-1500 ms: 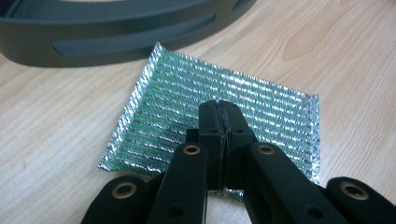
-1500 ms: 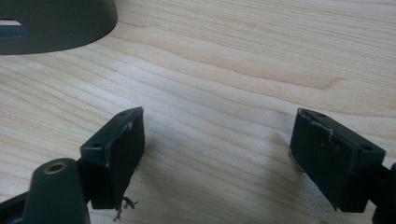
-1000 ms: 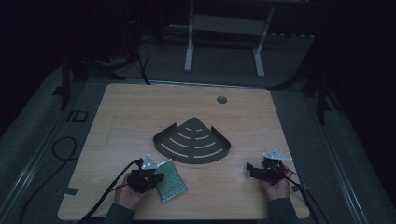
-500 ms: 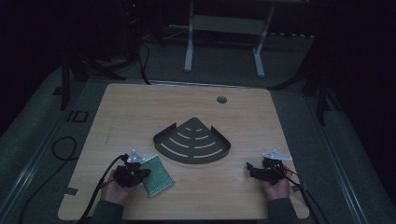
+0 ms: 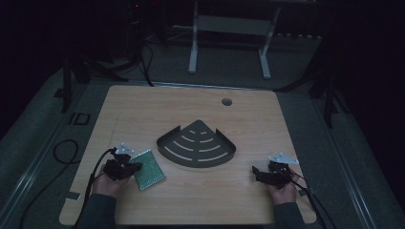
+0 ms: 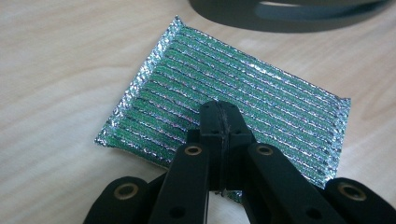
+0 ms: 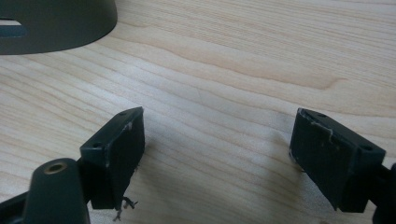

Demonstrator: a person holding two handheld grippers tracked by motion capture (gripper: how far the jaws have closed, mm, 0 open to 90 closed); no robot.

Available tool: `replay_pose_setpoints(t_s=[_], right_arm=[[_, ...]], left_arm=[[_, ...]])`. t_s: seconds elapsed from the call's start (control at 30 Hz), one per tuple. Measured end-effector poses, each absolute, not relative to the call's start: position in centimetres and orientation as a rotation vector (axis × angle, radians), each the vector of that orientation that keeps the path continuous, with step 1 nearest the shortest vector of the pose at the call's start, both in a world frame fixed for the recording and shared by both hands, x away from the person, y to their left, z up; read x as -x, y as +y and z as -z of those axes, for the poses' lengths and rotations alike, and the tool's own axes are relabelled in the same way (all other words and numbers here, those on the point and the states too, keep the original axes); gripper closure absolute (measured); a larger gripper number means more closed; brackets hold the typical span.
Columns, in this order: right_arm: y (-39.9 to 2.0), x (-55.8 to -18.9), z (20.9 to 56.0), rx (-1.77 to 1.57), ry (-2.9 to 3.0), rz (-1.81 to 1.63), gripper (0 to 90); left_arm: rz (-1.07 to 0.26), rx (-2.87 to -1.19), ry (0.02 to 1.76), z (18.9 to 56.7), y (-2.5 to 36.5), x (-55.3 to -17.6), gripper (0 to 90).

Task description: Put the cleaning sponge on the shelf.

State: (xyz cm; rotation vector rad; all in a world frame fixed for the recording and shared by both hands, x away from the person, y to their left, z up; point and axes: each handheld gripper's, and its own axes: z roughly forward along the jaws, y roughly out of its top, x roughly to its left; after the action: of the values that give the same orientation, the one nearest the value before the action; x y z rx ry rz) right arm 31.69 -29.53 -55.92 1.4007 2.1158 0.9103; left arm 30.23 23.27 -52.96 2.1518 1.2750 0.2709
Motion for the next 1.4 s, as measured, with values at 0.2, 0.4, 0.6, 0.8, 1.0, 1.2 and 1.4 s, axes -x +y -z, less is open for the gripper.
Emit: replay_pose_setpoints(t_s=[0.2, 0.4, 0.6, 0.8, 1.0, 1.2, 1.4], right_arm=[[-29.5, -31.7, 55.9, -1.401, 2.115, -0.912, 17.6], [-29.5, -31.7, 55.9, -1.401, 2.115, -0.911, 17.6], [-29.5, -31.7, 55.9, -1.400, 2.115, -0.911, 17.6], [-29.5, -31.7, 55.9, -1.400, 2.115, -0.911, 17.6], [-29.5, -31.7, 55.9, -1.400, 2.115, -0.911, 17.6], [-29.5, -31.7, 55.9, -1.401, 2.115, -0.911, 17.6], [-29.5, -31.7, 55.9, -1.400, 2.115, -0.911, 17.6]], left_arm=[[-0.286, -2.151, 1.301, 52.8, 23.7, -31.4, 86.0], [-0.304, -2.155, 1.317, 52.7, 24.0, -31.7, 82.7], [-0.308, -2.162, 1.326, 52.6, 24.4, -32.6, 81.6], [-0.303, -2.164, 1.321, 52.0, 24.6, -33.1, 79.2], [-0.291, -2.163, 1.330, 50.9, 25.4, -33.2, 77.2], [-0.242, -2.192, 1.371, 50.7, 26.0, -33.5, 76.8], [-0.177, -2.218, 1.425, 51.0, 26.3, -33.6, 76.4]])
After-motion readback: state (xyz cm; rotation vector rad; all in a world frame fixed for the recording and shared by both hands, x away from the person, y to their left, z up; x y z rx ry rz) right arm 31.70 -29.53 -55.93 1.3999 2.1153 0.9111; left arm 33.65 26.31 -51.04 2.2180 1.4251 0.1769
